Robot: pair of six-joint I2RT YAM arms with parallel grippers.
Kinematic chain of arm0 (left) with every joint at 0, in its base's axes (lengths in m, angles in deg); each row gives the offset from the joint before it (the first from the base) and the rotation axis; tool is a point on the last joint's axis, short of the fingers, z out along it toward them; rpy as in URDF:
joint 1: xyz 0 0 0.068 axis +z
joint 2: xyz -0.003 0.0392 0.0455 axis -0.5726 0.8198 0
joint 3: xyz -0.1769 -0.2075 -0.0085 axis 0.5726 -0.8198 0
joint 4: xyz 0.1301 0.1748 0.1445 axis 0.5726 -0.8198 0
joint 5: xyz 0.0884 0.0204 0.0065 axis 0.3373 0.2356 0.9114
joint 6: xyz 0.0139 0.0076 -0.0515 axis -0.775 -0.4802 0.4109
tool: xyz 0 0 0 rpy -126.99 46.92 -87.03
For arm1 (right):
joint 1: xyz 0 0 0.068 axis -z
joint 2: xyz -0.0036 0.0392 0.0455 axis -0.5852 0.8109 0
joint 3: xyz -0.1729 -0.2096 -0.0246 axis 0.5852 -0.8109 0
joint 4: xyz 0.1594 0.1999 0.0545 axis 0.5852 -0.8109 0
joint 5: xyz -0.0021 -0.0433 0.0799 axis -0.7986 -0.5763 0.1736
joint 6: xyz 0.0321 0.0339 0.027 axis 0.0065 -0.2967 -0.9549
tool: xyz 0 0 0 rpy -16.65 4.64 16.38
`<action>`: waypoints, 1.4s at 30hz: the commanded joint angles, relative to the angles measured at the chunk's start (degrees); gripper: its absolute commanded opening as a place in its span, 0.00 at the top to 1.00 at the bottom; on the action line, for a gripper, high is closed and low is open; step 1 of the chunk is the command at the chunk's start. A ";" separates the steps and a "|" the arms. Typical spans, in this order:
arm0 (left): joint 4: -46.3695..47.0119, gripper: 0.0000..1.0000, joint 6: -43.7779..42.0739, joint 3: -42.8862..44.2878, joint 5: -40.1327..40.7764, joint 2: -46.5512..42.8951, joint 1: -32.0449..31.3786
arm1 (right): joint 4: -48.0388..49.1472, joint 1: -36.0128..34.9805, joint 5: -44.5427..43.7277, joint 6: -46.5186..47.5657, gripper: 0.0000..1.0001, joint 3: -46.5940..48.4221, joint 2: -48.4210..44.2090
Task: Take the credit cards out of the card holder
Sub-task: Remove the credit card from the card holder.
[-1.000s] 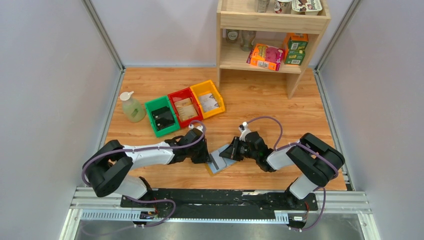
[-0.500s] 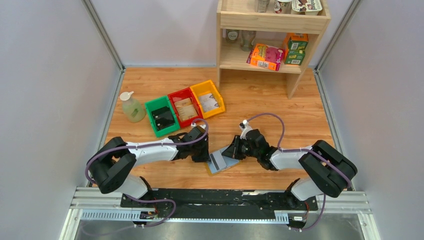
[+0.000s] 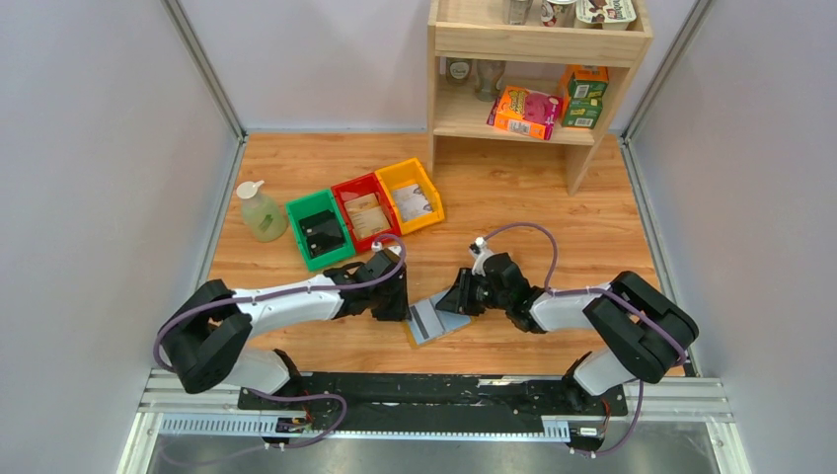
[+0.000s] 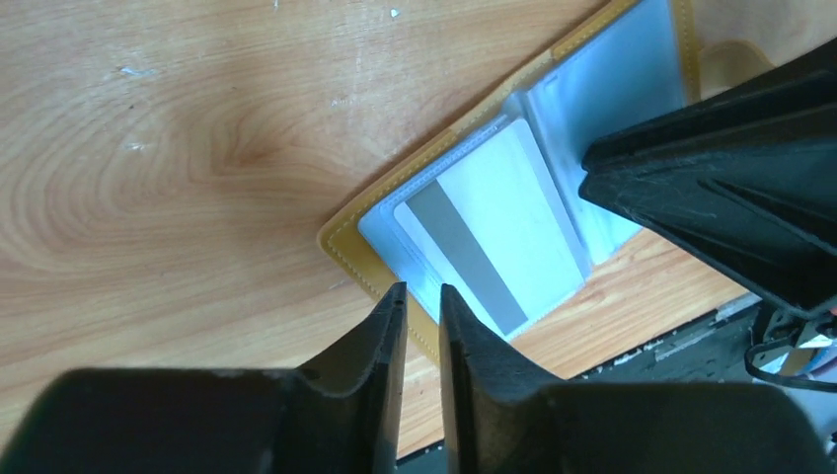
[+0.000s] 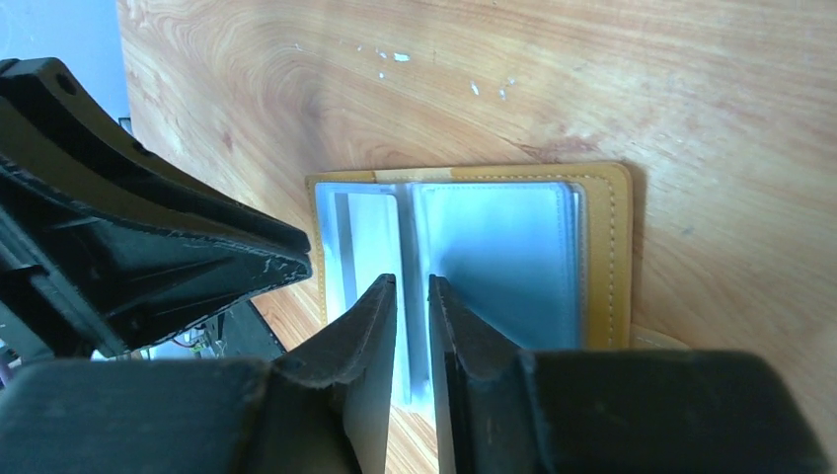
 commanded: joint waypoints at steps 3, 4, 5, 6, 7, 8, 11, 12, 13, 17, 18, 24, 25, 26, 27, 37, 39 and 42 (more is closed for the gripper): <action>-1.50 0.59 2.89 0.02 0.97 -7.66 -0.19 | -1.71 0.17 1.76 3.49 0.76 3.92 -0.13; -1.50 0.56 4.46 -0.24 1.05 -7.93 -0.28 | -2.67 0.25 2.20 3.93 0.76 4.63 0.05; -1.50 0.46 5.17 -0.68 1.32 -8.19 -0.36 | -3.64 0.17 2.55 4.28 0.76 4.98 0.05; -1.67 0.43 6.92 -1.30 1.58 -8.20 -0.36 | -4.61 0.17 2.73 4.63 0.74 5.51 0.05; -2.72 0.35 7.80 -1.56 2.02 -8.20 -0.28 | -5.83 0.17 2.90 4.98 0.74 5.95 -0.04; -3.60 0.34 9.03 -1.57 2.02 -8.20 -0.36 | -7.24 0.17 3.08 5.60 0.73 6.65 -0.04; -6.50 0.34 10.53 -1.83 4.48 -8.11 -0.36 | -9.53 0.17 3.34 6.22 0.72 7.62 -0.04; -6.51 0.34 10.54 -1.74 4.66 -7.94 -0.36 | -10.06 0.17 3.34 6.39 0.72 7.88 0.05; -6.60 0.34 10.80 -1.74 5.27 -7.67 -0.36 | -10.67 0.08 3.26 6.57 0.71 8.15 0.22; -5.46 0.39 10.72 -1.04 6.15 -4.78 -0.36 | -13.14 0.17 3.43 7.45 0.71 9.64 1.45; -5.20 0.40 10.63 -0.86 6.06 -4.25 -0.36 | -13.40 0.08 3.69 7.54 0.70 9.73 1.80; -3.08 0.41 10.45 0.72 4.48 1.02 -0.36 | -13.93 0.17 4.48 8.33 0.70 9.91 3.12; -3.08 0.41 10.36 1.15 4.57 1.29 -0.36 | -13.76 0.17 4.84 8.33 0.70 9.91 3.39; -3.08 0.41 10.36 1.25 4.66 1.90 -0.36 | -13.41 0.08 5.36 8.33 0.70 9.91 3.74; -2.82 0.42 10.36 1.33 4.83 2.35 -0.36 | -13.32 -0.01 5.54 8.24 0.69 9.91 3.83; -3.87 0.76 9.40 2.13 6.24 7.18 -0.36 | -10.68 -0.18 6.77 7.19 0.70 9.20 5.06; -4.14 0.85 9.22 2.21 6.68 7.97 -0.36 | -9.80 -0.18 7.39 6.84 0.72 8.77 5.32; -5.01 0.97 8.34 2.74 7.56 8.68 -0.28 | -8.22 -0.10 8.00 6.04 0.73 7.98 5.32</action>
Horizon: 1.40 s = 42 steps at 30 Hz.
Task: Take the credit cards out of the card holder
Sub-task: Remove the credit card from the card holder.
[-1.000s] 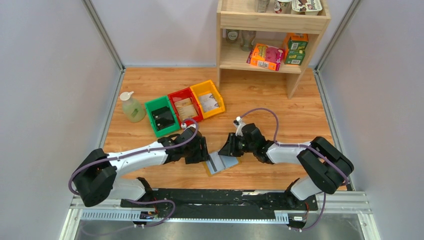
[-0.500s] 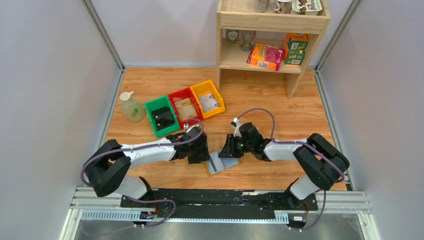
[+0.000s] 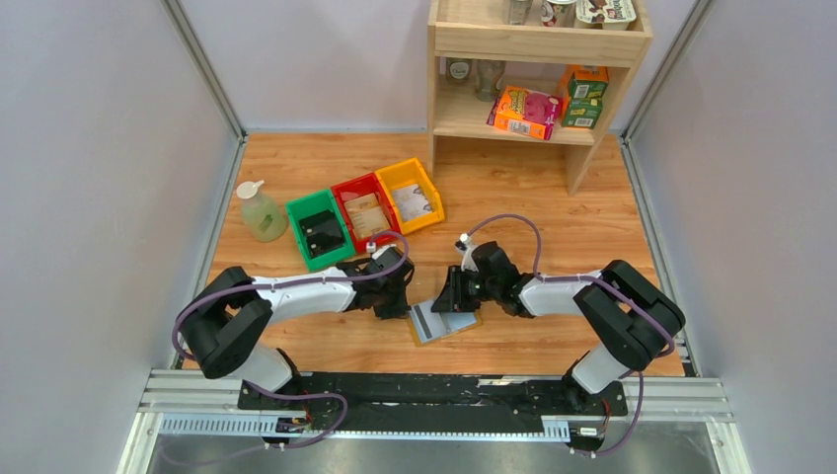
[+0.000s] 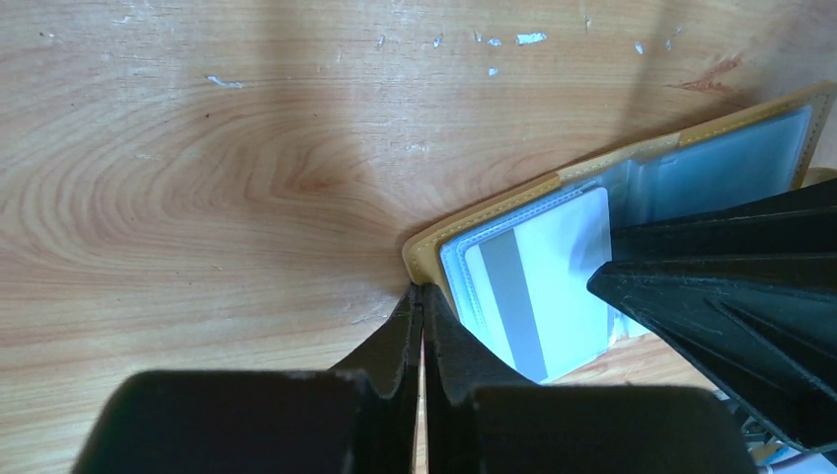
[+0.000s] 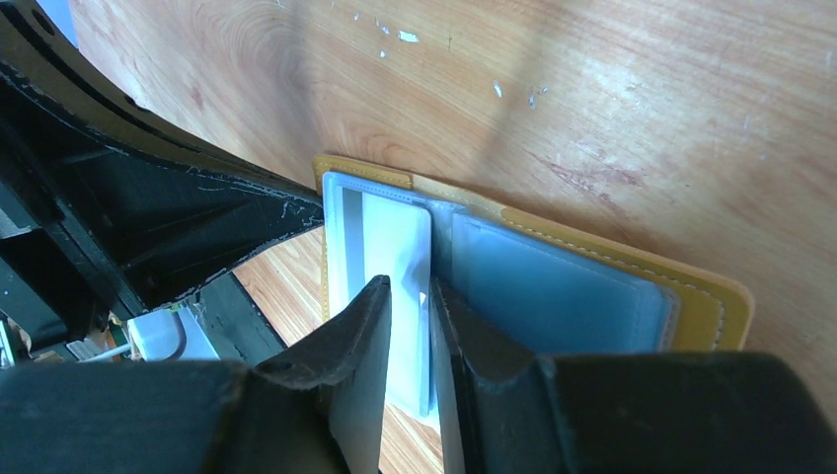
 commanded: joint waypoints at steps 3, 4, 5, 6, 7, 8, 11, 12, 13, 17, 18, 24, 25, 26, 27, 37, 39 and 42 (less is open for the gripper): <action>-2.35 1.00 -2.04 0.10 2.73 4.83 -0.47 | 5.67 0.01 2.37 -1.92 0.78 -1.80 0.23; -2.44 1.00 -2.22 0.10 2.73 4.75 -0.47 | 6.02 0.10 2.54 -2.01 0.80 -2.06 -0.21; -2.53 1.00 -2.22 0.10 2.82 4.66 -0.47 | 6.28 0.10 2.63 -2.01 0.82 -2.24 -0.73; -2.70 1.00 -2.57 0.19 3.08 4.49 -0.39 | 6.20 0.19 2.54 -2.01 0.85 -2.33 -1.26; -3.31 1.00 -3.09 0.62 3.34 3.88 -0.39 | 6.11 0.19 2.37 -2.01 0.88 -2.33 -1.62; -3.49 1.00 -3.45 0.80 4.22 3.35 -0.30 | 6.11 0.19 2.02 -2.01 0.92 -2.50 -2.14; -4.02 0.96 -6.78 3.42 5.89 1.24 -0.04 | 7.68 0.19 0.18 -3.67 1.00 -3.55 -2.93; -3.94 0.94 -7.66 4.31 5.98 1.06 0.14 | 9.17 0.10 -0.18 -4.81 1.00 -4.08 -2.85; -3.94 0.90 -9.41 5.88 6.07 1.23 0.31 | 11.27 0.02 -0.36 -6.04 1.00 -4.78 -2.85; -4.89 0.81 -12.33 10.28 6.59 2.90 0.58 | 15.77 -1.21 -3.16 -9.82 1.00 -6.11 -2.41; -5.16 0.76 -12.42 10.64 6.77 2.82 0.58 | 15.86 -1.39 -3.61 -10.09 1.00 -6.20 -2.32; -4.21 0.59 -9.08 5.56 5.29 -5.78 0.41 | 14.90 -1.57 -6.68 -9.83 1.00 -6.99 -3.73; -3.68 0.60 -8.64 4.76 3.89 -6.67 0.40 | 14.55 -1.57 -6.77 -9.83 1.00 -6.90 -3.82; -2.28 0.59 -7.42 3.71 2.83 -8.07 0.23 | 14.46 -1.57 -6.77 -9.83 1.00 -6.90 -3.90; -1.57 0.59 -6.80 2.92 0.90 -8.52 0.05 | 14.55 -1.57 -6.77 -9.83 1.00 -6.99 -3.90; 3.71 0.74 -1.61 -1.75 -3.95 -6.68 -1.35 | 10.42 -1.57 -6.34 -8.34 0.87 -5.85 -4.87; 4.15 0.77 -1.25 -2.71 -3.78 -6.15 -1.35 | 9.10 -1.57 -5.98 -7.72 0.84 -5.15 -4.87; 4.77 0.82 -0.73 -3.94 -3.60 -5.19 -1.35 | 8.48 -1.65 -5.20 -7.19 0.79 -4.88 -4.43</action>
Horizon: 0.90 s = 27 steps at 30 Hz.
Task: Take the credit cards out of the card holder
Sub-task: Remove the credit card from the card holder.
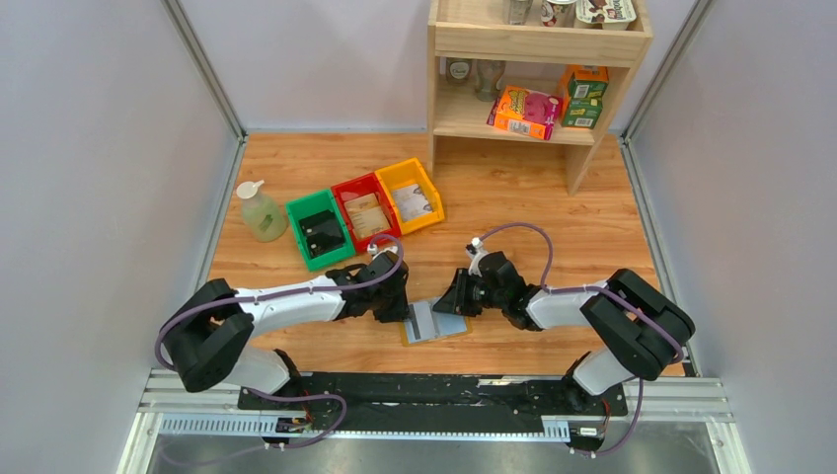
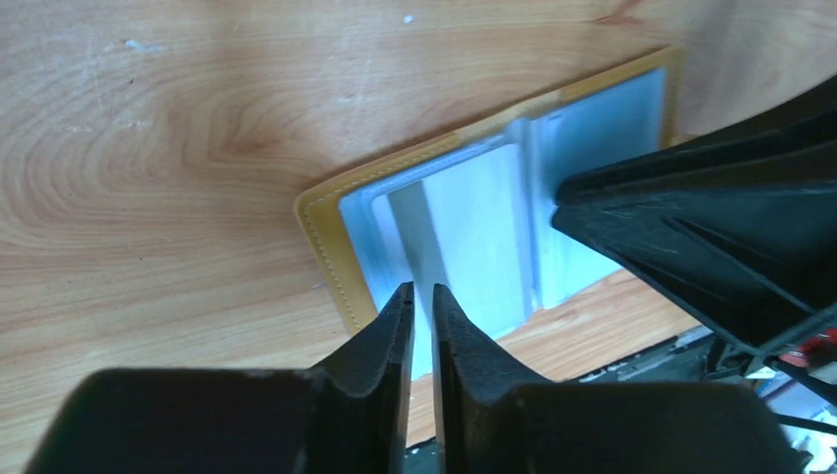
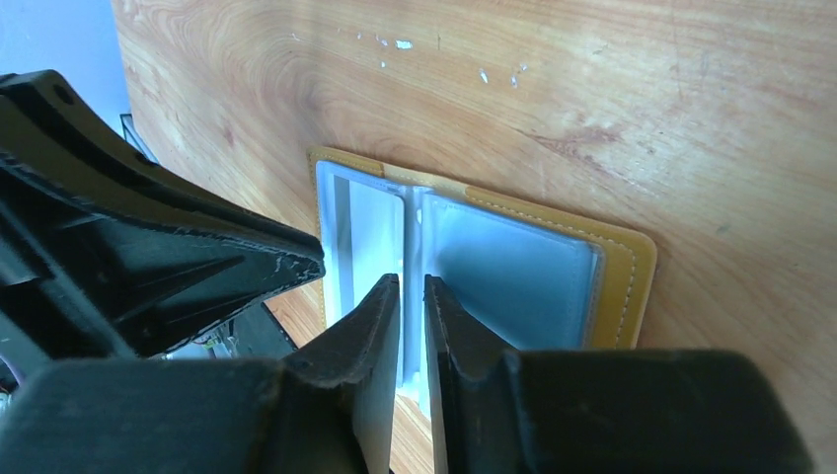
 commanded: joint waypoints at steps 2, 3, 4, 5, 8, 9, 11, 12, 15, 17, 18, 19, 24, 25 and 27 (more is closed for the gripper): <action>1.60 0.86 1.66 -1.65 -0.25 1.99 -0.22 | -1.24 -0.28 1.74 1.77 0.76 2.29 -0.10; 1.77 0.89 1.92 -2.00 -0.17 2.34 -0.22 | -1.24 -0.45 2.18 1.86 0.76 2.47 0.51; 1.86 0.91 1.92 -2.61 -0.25 2.52 -0.22 | -1.24 -0.63 2.44 1.86 0.75 2.82 0.86; 1.95 0.92 2.27 -2.97 -0.25 2.87 -0.22 | -1.24 -0.89 2.62 2.03 0.74 2.91 1.22; 1.86 0.95 2.45 -3.50 -0.16 3.40 -0.22 | -1.24 -1.33 3.32 2.30 0.72 3.52 2.27; 1.95 0.96 2.45 -3.67 -0.16 3.57 -0.22 | -1.24 -1.42 3.41 2.38 0.72 3.61 2.36; 2.03 0.98 2.54 -4.02 -0.16 4.01 -0.22 | -1.16 -1.51 3.68 2.47 0.72 3.70 2.71; 2.03 0.99 2.54 -3.94 -0.16 4.10 -0.13 | -1.07 -1.60 3.94 2.56 0.72 3.70 2.63; 1.86 1.00 2.54 -4.02 -0.08 4.80 -0.22 | -0.63 -1.51 4.64 3.00 0.72 3.61 2.10; 1.86 1.00 2.36 -3.94 -0.16 5.24 -0.13 | -0.54 -1.51 4.91 3.35 0.73 3.52 1.49; 1.77 1.00 2.36 -4.02 -0.16 5.50 -0.22 | -0.02 -1.51 5.26 3.53 0.73 3.26 1.05; 1.77 1.00 2.19 -3.94 -0.16 5.68 -0.22 | 0.86 -1.51 5.78 3.61 0.75 3.09 0.70; 1.59 1.00 1.74 -3.59 -0.16 7.44 -0.22 | 6.83 -1.51 9.82 2.74 0.79 2.03 0.08; 1.59 1.00 1.66 -3.50 -0.16 7.61 -0.22 | 7.97 -1.51 10.70 2.39 0.80 1.86 0.08; 1.33 1.00 1.39 -3.15 -0.16 8.40 -0.22 | 10.09 -1.51 12.55 1.77 0.80 1.77 0.69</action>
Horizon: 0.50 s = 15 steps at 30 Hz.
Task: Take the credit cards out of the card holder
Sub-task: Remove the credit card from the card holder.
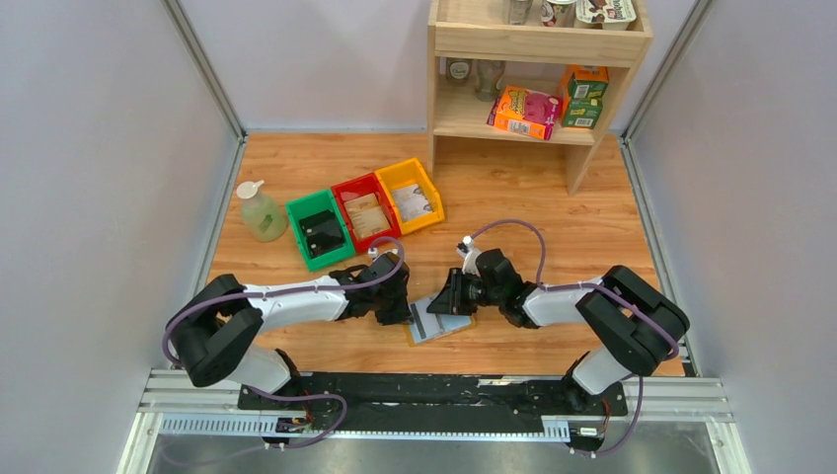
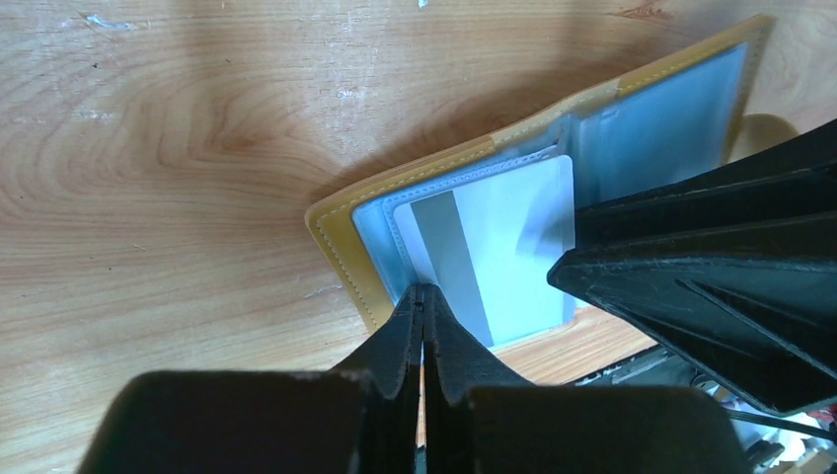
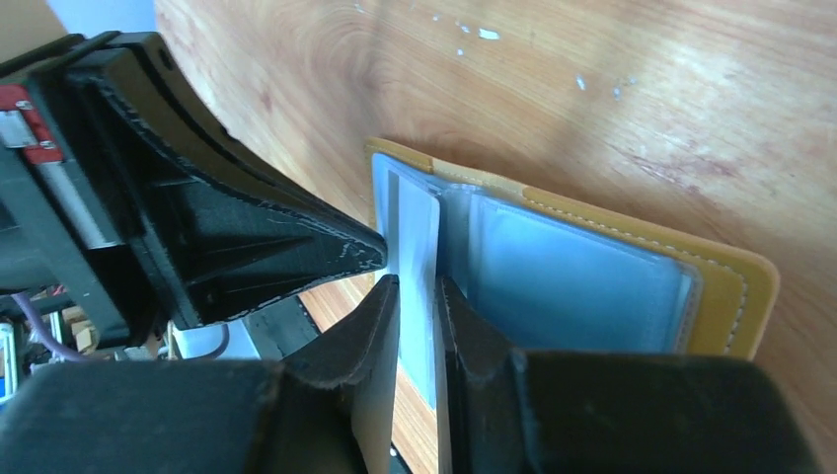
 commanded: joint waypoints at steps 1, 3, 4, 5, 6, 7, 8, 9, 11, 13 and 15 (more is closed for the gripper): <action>-2.01 1.00 -1.34 -0.96 1.61 5.28 -0.37 | 8.98 -0.87 7.53 -0.90 0.80 0.41 -0.60; -2.01 1.00 -1.69 -0.61 1.61 5.81 -0.37 | 8.89 -1.31 8.58 -0.64 0.80 1.11 0.63; -2.01 1.00 -1.78 -0.43 1.61 5.98 -0.37 | 8.81 -1.66 9.11 -0.29 0.80 1.55 1.59; -2.01 1.00 -1.95 -0.17 1.61 6.25 -0.37 | 8.80 -1.93 9.72 -0.28 0.80 2.08 2.73; -2.10 1.00 -2.04 0.01 1.61 6.34 -0.37 | 8.80 -2.36 10.42 -0.11 0.80 2.69 3.61; -2.19 1.00 -2.22 0.18 1.61 6.42 -0.37 | 8.80 -2.80 10.78 -0.19 0.80 3.05 4.93; -2.28 1.00 -2.31 0.27 1.61 6.60 -0.37 | 8.72 -2.98 10.78 -0.19 0.80 3.31 5.81; -2.45 1.00 -2.57 0.53 1.61 6.60 -0.37 | 8.54 -3.07 10.69 -0.28 0.80 3.49 6.43; -3.07 1.00 -2.83 0.80 1.61 6.60 -0.28 | 8.37 -3.07 10.52 -0.11 0.79 3.58 7.22; -3.68 1.00 -3.10 0.89 3.17 6.60 -0.37 | 7.32 -2.98 9.90 0.24 0.79 3.66 6.88; -4.38 1.00 -3.27 0.80 3.54 6.69 -0.28 | 6.43 -2.11 9.90 0.42 0.79 3.66 6.00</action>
